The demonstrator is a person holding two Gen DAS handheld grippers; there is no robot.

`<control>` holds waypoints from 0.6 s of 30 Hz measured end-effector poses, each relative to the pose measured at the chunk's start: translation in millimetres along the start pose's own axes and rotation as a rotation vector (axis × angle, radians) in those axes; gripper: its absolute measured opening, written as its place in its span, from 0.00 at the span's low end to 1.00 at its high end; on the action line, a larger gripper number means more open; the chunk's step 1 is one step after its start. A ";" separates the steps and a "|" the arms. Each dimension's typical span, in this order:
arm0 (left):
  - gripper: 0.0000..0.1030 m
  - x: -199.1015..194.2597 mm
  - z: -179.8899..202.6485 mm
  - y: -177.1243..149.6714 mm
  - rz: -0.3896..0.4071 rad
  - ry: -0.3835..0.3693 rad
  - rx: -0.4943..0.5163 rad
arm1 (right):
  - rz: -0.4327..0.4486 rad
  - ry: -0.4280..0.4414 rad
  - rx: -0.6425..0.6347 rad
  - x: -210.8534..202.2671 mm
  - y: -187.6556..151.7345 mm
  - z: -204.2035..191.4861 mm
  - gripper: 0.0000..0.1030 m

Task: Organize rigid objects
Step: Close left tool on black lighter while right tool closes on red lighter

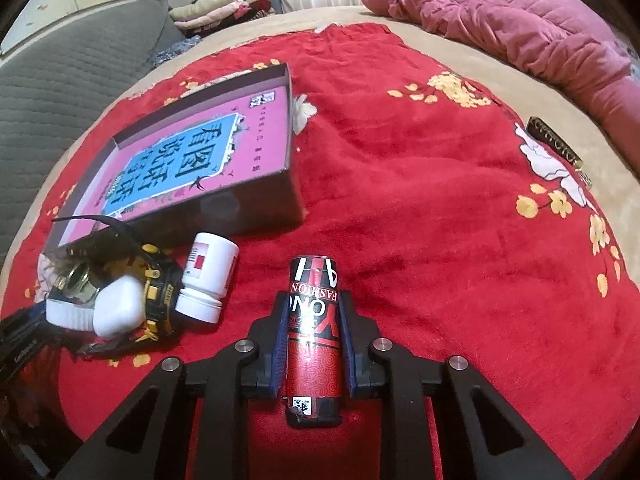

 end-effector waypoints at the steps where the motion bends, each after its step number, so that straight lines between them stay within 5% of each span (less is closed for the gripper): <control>1: 0.21 -0.9 0.0 0.4 0.000 -0.002 -0.004 | 0.003 0.001 -0.003 -0.9 0.2 -0.2 0.22; 18: 0.21 -27.2 1.8 8.1 0.018 -0.042 -0.065 | 0.149 0.060 -0.158 -27.4 26.0 -36.4 0.22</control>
Point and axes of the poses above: each gripper's, at about its wrist camera, not at the fingertips, and x roughly the way its jaws point, z to its right, y to its top, the point moved 10 cm from there along x, roughly the way its jaws point, and after that the axes turned 14 degrees about z, right-handed, at the moved point
